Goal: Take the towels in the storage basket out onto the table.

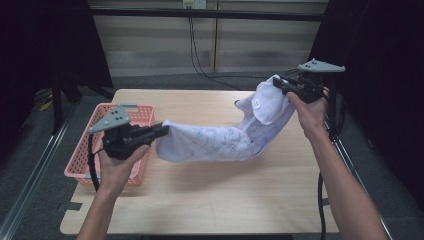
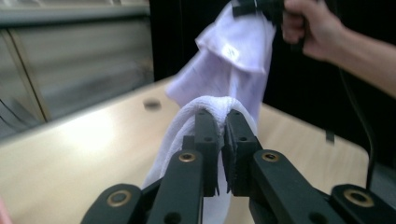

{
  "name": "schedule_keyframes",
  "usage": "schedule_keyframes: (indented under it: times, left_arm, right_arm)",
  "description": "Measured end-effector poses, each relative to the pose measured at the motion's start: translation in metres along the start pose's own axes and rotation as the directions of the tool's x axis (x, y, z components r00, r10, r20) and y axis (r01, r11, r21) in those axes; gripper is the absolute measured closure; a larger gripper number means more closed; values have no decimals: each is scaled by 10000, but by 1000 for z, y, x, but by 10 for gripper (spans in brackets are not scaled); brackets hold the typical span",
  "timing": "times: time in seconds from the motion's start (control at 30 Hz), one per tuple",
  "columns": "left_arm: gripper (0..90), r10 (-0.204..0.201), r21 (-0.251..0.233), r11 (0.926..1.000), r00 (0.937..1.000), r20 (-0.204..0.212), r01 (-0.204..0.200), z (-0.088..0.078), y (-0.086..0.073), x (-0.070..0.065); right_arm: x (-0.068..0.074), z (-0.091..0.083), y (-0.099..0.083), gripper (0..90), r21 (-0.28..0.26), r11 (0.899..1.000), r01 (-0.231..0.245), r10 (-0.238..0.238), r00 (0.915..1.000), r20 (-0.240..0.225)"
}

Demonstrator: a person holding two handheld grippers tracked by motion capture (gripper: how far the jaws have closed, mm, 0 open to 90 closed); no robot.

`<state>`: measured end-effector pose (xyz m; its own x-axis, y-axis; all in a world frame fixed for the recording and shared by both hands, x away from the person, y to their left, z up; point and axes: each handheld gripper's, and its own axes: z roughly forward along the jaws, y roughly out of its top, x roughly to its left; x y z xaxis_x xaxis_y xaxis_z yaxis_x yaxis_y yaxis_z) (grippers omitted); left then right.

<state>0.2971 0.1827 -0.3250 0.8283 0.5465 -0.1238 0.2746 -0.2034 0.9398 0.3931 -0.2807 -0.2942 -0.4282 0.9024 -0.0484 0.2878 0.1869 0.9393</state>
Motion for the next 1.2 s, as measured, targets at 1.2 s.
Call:
schedule_keyframes:
  times: [1.2]
  left_arm:
    - [748,-1203,4578,8844,9921,350,911,104,-146,19]
  right_arm:
    - [68,-46,-185,437,2436,9685,-508,1241,9471,-2960]
